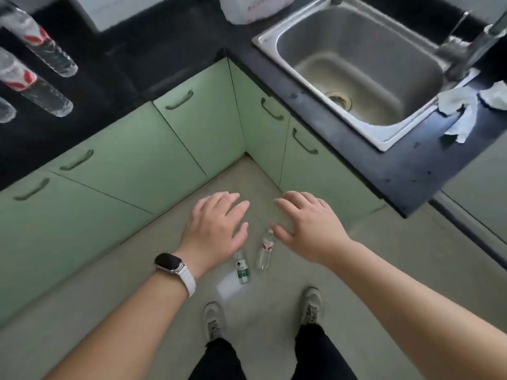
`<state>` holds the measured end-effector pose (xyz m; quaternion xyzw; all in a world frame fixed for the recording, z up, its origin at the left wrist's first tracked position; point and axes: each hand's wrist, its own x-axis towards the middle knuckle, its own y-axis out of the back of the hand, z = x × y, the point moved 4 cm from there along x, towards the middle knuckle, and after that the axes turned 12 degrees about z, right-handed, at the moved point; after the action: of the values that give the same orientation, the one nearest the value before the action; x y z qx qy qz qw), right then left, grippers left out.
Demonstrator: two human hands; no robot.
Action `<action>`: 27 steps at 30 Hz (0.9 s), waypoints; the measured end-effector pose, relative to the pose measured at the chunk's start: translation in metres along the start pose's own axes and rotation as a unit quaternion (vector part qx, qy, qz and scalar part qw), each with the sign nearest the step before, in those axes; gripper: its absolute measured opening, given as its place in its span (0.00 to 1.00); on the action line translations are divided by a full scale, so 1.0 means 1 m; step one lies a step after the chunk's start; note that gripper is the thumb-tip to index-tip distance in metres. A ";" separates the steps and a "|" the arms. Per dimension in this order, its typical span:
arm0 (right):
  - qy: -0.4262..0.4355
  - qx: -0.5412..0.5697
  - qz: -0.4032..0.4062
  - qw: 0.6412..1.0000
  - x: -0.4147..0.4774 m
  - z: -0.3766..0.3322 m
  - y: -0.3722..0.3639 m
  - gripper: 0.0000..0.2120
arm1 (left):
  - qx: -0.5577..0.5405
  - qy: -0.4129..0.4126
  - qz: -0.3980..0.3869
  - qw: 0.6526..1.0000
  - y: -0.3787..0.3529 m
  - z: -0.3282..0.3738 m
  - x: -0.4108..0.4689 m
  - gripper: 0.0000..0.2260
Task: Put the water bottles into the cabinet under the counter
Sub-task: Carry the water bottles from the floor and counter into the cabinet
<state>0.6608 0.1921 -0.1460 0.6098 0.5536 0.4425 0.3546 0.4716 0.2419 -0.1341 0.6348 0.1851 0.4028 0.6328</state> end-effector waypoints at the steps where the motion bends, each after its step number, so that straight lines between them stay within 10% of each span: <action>1: -0.006 0.005 -0.009 1.000 0.001 0.003 -0.018 0.25 | -0.004 0.005 -0.010 1.000 -0.015 -0.008 -0.005 0.18; 15: -0.100 0.014 -0.145 0.984 -0.028 0.071 -0.348 0.25 | -0.073 0.073 -0.114 0.988 -0.340 -0.108 -0.115 0.20; 27: -0.290 0.055 -0.216 0.931 -0.101 0.167 -0.622 0.30 | -0.149 0.315 -0.187 0.918 -0.598 -0.136 -0.262 0.20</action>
<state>0.5920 0.1860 -0.7945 0.5960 0.5683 0.1276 0.5527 0.3758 0.2136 -0.7932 0.3272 0.4281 0.4794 0.6928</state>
